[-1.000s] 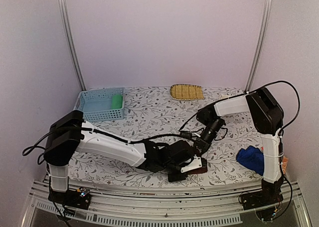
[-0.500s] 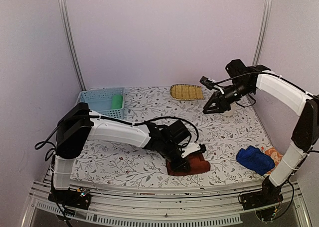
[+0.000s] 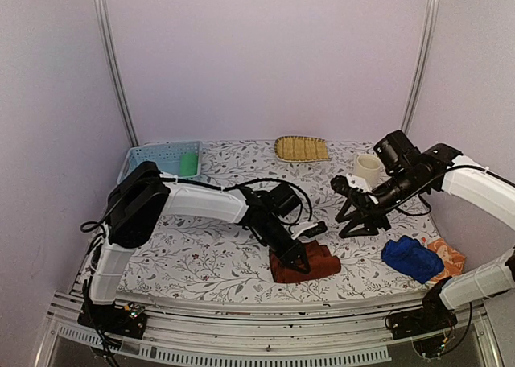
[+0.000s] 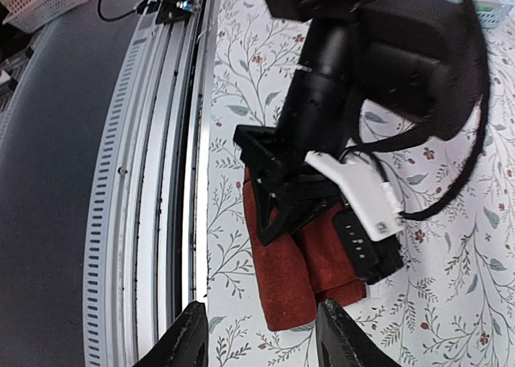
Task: Roll the towels
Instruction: Roll the towel at the center of the board.
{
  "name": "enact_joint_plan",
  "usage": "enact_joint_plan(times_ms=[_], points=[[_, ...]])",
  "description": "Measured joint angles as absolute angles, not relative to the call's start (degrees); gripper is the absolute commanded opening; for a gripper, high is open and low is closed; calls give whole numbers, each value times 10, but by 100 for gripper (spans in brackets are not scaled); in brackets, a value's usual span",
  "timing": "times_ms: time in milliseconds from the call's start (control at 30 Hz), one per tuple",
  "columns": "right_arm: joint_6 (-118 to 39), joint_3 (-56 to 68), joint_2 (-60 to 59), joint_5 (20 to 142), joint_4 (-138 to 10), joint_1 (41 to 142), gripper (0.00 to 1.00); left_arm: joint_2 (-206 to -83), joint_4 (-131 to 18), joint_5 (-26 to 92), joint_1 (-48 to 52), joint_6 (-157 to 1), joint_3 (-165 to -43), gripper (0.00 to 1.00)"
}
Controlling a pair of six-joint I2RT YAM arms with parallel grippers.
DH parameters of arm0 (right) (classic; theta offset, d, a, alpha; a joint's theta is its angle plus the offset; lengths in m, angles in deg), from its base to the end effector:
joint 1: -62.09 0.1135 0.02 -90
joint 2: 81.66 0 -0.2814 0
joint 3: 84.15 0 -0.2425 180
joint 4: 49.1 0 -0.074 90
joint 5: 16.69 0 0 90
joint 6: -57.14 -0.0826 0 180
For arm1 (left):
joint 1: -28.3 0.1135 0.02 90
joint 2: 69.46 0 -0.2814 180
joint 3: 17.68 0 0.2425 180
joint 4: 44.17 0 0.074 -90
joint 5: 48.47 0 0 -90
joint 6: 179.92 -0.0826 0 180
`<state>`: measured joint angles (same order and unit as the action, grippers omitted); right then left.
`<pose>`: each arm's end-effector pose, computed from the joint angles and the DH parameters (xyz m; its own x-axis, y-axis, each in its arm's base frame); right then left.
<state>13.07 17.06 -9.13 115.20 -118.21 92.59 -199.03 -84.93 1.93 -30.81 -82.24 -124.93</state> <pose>0.1774 0.1685 0.2878 -0.0732 -0.6639 -0.7443 -0.9962 0.0141 0.0854 0.2043 -0.4440 0.1156 -0.5618 0.7385 -0.3727 0.7409 0.2488 -0.6238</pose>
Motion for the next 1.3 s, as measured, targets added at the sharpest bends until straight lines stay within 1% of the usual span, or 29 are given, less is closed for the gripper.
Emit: enact_joint_plan(times_ms=[200,400,767,867,933,1000,1067,1167,1300], points=[[121,266,-89,1060,-1106,1011,49,-2001,-845,-12,-295,-801,-1253,3],[105,300,-48,980,-1029,1081,50,-2004,-841,-24,-289,-792,-1253,3],[100,343,8,888,-935,1124,50,-2009,-834,-44,-281,-785,-1251,5],[101,356,19,874,-913,1132,50,-2011,-832,-47,-279,-785,-1252,9],[102,363,29,866,-894,1136,48,-2012,-832,-50,-278,-785,-1252,14],[106,368,36,861,-880,1137,43,-2013,-832,-52,-277,-784,-1252,21],[109,371,44,855,-866,1138,40,-2014,-832,-53,-276,-782,-1252,27],[113,372,54,850,-854,1138,35,-2013,-830,-44,-274,-783,-1252,39],[121,371,61,850,-846,1138,24,-1992,-815,-1,-274,-784,-1229,46]])
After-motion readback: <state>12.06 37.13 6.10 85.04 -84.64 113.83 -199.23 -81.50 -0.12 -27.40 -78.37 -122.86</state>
